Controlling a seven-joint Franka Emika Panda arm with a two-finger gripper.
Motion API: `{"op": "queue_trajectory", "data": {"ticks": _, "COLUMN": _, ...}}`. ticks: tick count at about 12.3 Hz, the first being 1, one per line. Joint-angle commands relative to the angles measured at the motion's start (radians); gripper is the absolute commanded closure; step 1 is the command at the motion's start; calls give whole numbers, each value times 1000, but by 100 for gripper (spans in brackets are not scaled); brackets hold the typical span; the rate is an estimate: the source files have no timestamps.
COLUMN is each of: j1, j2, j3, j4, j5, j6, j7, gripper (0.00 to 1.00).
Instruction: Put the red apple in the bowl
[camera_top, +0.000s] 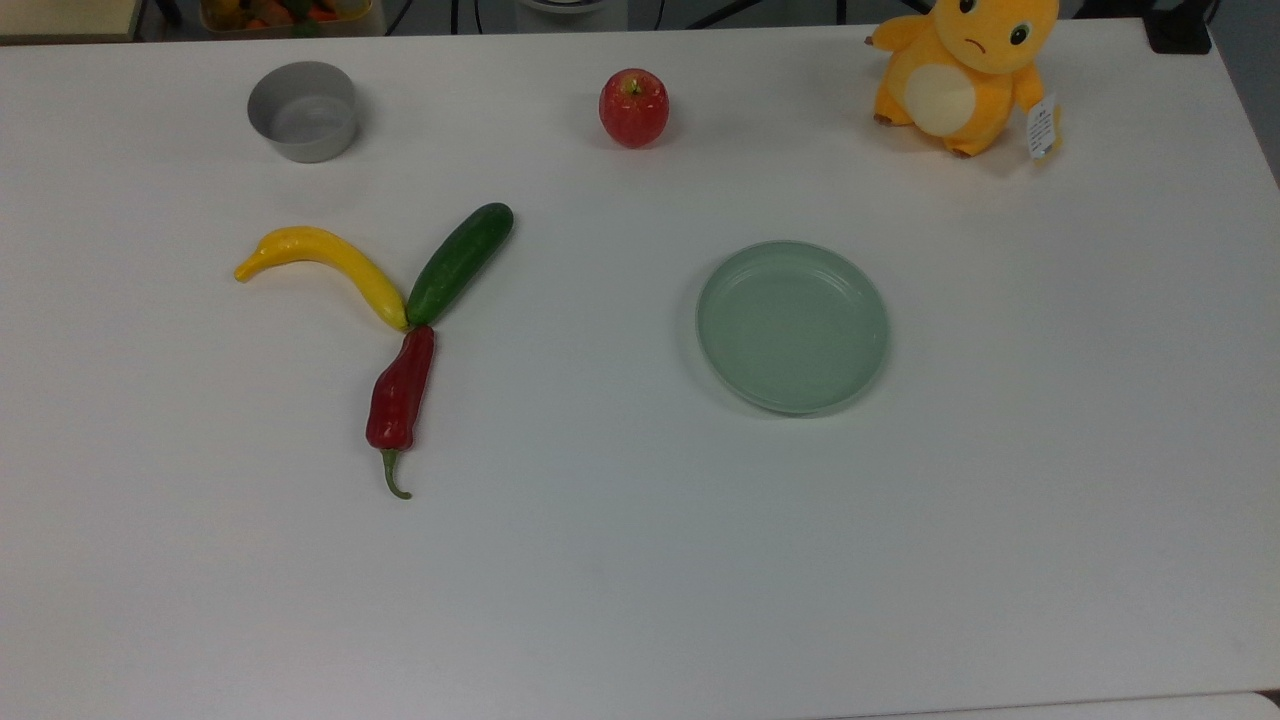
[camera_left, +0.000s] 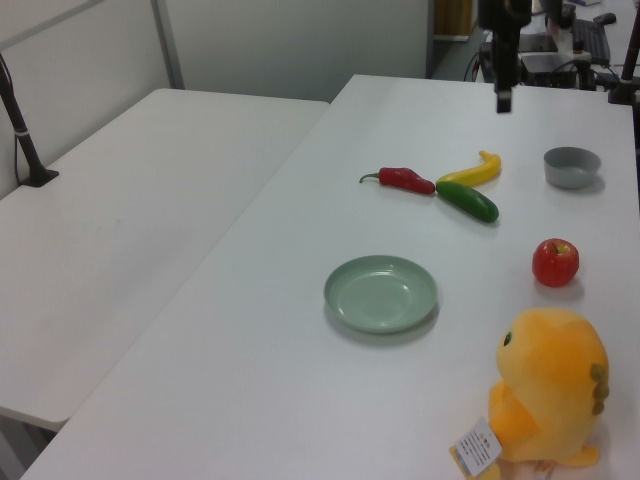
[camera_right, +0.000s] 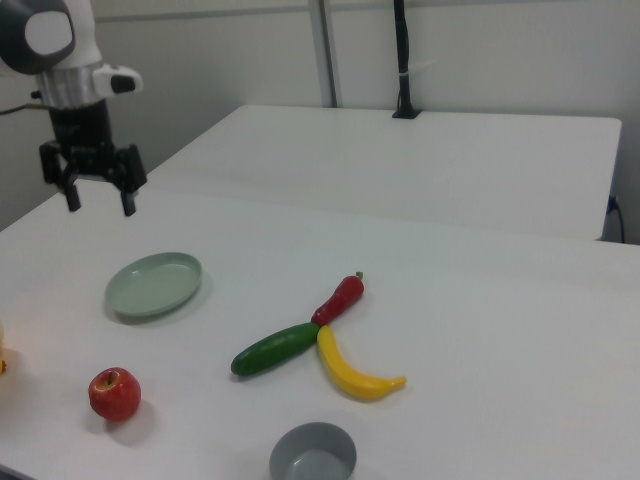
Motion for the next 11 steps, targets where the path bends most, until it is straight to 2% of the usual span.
{"op": "queue_trajectory", "data": {"ticks": 1, "j1": -5, "j2": -12, "j3": 38, "j4": -64, "j5": 9, "j6": -63, "j7": -17, "gripper": 0}}
{"op": "queue_trajectory", "data": {"ticks": 4, "j1": -3, "j2": -14, "j3": 51, "j4": -130, "j5": 9, "j6": -91, "j7": -17, "gripper": 0}}
{"op": "queue_trajectory", "data": {"ticks": 5, "j1": -6, "j2": -17, "j3": 86, "j4": -174, "j5": 7, "j6": -93, "j7": -13, "gripper": 0}}
{"op": "queue_trajectory", "data": {"ticks": 6, "j1": -8, "j2": -19, "j3": 100, "j4": -216, "j5": 7, "j6": -91, "j7": -10, "gripper": 0}}
{"op": "queue_trajectory", "data": {"ticks": 9, "j1": -11, "j2": -19, "j3": 132, "j4": -331, "j5": 7, "j6": -73, "j7": -6, "gripper": 0}}
{"op": "queue_trajectory", "data": {"ticks": 11, "j1": -12, "j2": -19, "j3": 133, "j4": -415, "j5": 9, "j6": -6, "j7": 1, "gripper": 0}}
